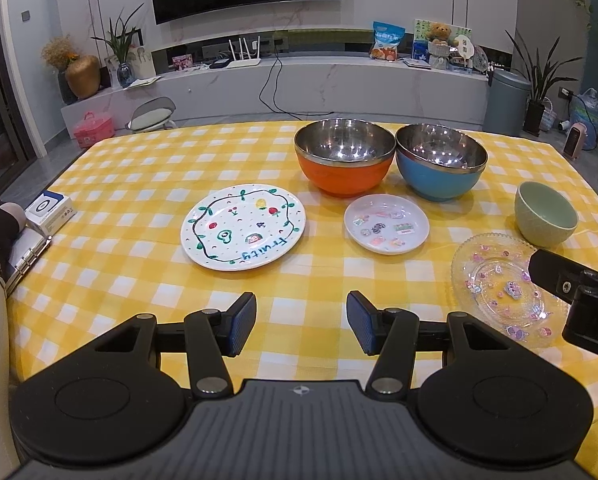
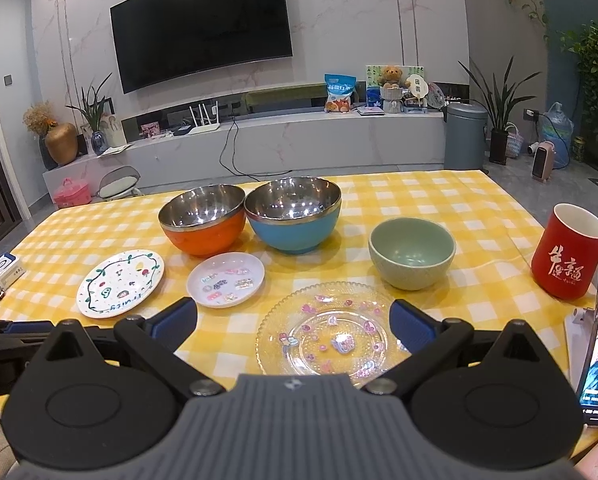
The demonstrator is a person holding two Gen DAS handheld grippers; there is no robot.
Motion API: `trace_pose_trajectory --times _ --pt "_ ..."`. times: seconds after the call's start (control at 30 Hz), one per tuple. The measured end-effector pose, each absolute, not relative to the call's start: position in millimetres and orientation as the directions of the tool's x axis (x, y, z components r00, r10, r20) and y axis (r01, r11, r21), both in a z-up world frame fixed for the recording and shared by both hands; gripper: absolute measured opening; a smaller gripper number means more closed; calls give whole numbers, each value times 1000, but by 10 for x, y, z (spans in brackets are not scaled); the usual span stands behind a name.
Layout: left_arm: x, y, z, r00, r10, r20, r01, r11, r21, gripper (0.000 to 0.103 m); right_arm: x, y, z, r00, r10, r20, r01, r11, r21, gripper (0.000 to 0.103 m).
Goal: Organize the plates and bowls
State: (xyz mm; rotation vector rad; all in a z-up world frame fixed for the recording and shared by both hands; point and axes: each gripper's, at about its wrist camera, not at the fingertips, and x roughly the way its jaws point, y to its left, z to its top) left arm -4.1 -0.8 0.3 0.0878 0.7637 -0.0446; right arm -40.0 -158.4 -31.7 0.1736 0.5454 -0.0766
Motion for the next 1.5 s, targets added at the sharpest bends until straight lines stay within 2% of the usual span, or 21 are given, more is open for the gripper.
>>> trace_pose_trajectory --times 1.5 --pt "-41 17 -3 716 -9 -698 71 996 61 62 -374 -1578 -360 840 -42 -542 133 983 130 100"
